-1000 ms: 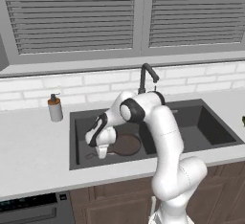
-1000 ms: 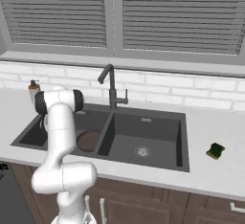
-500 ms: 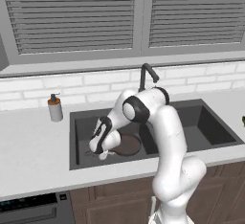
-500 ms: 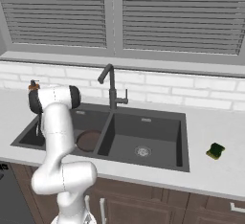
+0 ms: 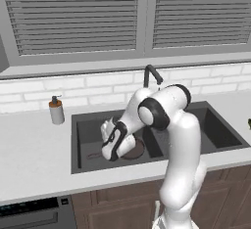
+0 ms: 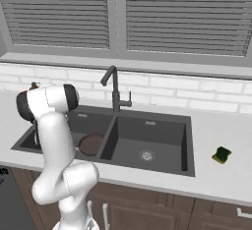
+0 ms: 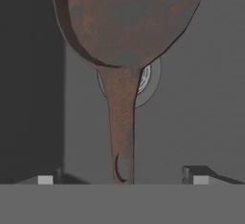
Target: Pick the pan and sponge and place them into the sink. Then turn on the water.
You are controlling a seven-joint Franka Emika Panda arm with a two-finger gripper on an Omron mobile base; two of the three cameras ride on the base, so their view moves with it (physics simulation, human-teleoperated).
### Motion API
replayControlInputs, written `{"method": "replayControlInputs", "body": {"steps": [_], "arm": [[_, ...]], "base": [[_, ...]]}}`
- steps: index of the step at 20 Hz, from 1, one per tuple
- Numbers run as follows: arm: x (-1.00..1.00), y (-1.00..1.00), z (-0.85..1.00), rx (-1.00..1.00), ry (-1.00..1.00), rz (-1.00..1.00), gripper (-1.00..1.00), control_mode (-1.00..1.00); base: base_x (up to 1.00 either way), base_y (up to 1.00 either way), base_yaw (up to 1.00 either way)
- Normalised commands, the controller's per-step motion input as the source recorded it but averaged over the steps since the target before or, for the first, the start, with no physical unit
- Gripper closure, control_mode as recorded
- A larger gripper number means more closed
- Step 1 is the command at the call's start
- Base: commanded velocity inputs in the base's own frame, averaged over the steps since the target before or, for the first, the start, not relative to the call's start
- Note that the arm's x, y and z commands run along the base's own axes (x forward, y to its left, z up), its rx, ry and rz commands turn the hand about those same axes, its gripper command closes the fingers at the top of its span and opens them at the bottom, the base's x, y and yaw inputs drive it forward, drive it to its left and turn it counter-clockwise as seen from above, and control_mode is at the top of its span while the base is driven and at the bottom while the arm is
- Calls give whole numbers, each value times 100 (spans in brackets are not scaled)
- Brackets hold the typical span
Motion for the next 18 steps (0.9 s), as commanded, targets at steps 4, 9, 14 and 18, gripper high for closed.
{"method": "replayControlInputs", "body": {"steps": [4,9,14,18], "arm": [[0,0,100,0,0,0,-100,-100],[-23,-1,100,0,0,-4,-100,-100],[-67,-15,100,0,0,-13,-100,-100],[-85,-21,100,0,0,-20,-100,-100]], "base": [[0,0,0],[0,0,0],[0,0,0],[0,0,0]]}}
